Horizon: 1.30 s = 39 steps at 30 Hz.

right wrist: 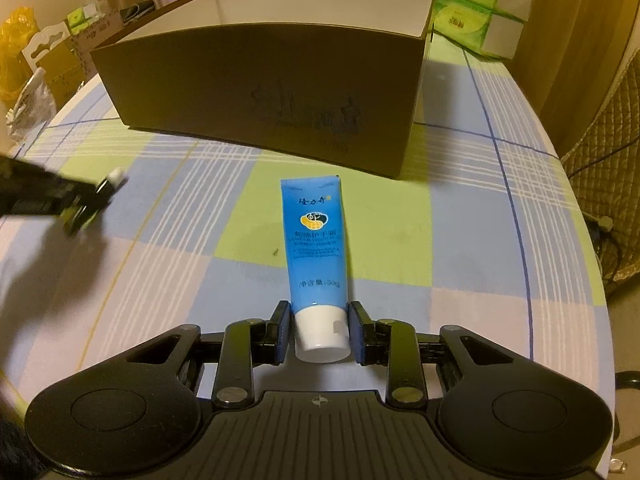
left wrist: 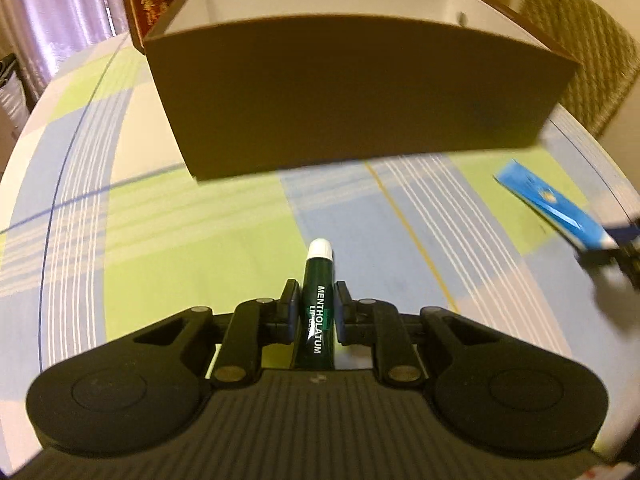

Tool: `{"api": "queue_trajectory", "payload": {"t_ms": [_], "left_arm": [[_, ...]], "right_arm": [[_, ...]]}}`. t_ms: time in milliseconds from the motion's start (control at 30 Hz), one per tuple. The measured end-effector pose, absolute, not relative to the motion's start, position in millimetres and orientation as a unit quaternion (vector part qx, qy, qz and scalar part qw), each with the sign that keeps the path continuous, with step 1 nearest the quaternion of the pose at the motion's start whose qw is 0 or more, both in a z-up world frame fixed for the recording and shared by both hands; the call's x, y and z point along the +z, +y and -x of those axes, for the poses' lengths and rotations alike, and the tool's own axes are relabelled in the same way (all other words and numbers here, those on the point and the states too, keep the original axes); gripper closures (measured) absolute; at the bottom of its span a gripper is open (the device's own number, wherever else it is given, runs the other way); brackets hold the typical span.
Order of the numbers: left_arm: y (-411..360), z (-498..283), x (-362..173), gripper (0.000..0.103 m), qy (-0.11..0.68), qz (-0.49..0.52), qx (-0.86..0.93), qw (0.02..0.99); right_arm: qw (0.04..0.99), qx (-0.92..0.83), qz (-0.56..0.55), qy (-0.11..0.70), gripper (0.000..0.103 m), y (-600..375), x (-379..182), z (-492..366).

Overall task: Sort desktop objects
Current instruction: 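Grasp the green lip gel tube with the left tool, then carry the lip gel and the blue tube with both tools over the box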

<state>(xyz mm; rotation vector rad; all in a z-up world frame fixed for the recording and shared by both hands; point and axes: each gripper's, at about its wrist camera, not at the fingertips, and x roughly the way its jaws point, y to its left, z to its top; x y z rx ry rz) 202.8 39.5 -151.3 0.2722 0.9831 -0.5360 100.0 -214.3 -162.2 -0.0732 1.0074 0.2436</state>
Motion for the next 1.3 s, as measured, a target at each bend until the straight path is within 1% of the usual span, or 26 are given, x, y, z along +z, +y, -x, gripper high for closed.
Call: {"api": "queue_trajectory", "payload": {"t_ms": [33, 100, 133, 167, 200, 267, 433, 500, 567, 667, 733, 767, 800, 833, 867, 933, 1167, 1300], "left_arm": [[41, -199, -151, 0.089, 0.467, -0.130, -0.254, 0.837], [41, -195, -150, 0.088, 0.471, -0.130, -0.252, 0.835], [36, -197, -151, 0.085, 0.472, -0.129, -0.251, 0.835], [34, -198, -151, 0.082, 0.473, -0.127, -0.250, 0.835], [31, -199, -151, 0.080, 0.474, -0.126, -0.249, 0.835], [21, -205, -153, 0.077, 0.472, -0.130, -0.246, 0.836], [7, -209, -156, 0.076, 0.473, -0.134, -0.243, 0.836], [5, -209, -155, 0.076, 0.473, -0.138, -0.241, 0.836], [5, -209, -155, 0.076, 0.475, -0.136, -0.240, 0.836], [8, -205, -154, 0.076, 0.475, -0.139, -0.246, 0.833], [10, -201, -153, 0.076, 0.475, -0.142, -0.250, 0.832], [11, -199, -153, 0.076, 0.475, -0.142, -0.250, 0.832], [13, -198, -153, 0.076, 0.477, -0.141, -0.251, 0.831], [13, -196, -152, 0.080, 0.478, -0.142, -0.249, 0.830], [14, -194, -152, 0.086, 0.479, -0.143, -0.249, 0.830], [14, -191, -151, 0.090, 0.482, -0.143, -0.250, 0.828], [10, -183, -148, 0.091, 0.493, -0.142, -0.254, 0.820], [14, -180, -146, 0.091, 0.501, -0.125, -0.257, 0.817]], "right_arm": [[0.868, 0.117, 0.036, 0.481, 0.073, -214, -162, -100], [0.869, 0.120, 0.039, 0.478, 0.068, -212, -163, -101], [0.870, 0.121, 0.040, 0.476, 0.066, -211, -164, -102], [0.871, 0.122, 0.041, 0.474, 0.061, -210, -164, -103], [0.872, 0.124, 0.042, 0.472, 0.057, -209, -165, -105], [0.875, 0.125, 0.051, 0.465, 0.055, -206, -167, -108], [0.883, 0.119, 0.054, 0.452, 0.049, -204, -172, -117], [0.884, 0.116, 0.052, 0.451, 0.041, -205, -173, -121], [0.882, 0.111, 0.056, 0.455, 0.039, -204, -173, -124], [0.879, 0.111, 0.057, 0.460, 0.039, -204, -172, -126], [0.880, 0.109, 0.057, 0.459, 0.040, -204, -172, -124], [0.880, 0.109, 0.057, 0.458, 0.044, -203, -172, -123], [0.880, 0.113, 0.057, 0.458, 0.054, -202, -171, -122], [0.879, 0.120, 0.061, 0.457, 0.061, -200, -169, -120], [0.878, 0.123, 0.066, 0.458, 0.073, -196, -168, -118], [0.875, 0.130, 0.071, 0.461, 0.073, -190, -168, -114], [0.865, 0.143, 0.069, 0.475, 0.074, -180, -166, -109], [0.859, 0.154, 0.045, 0.486, 0.074, -179, -164, -108]]}}
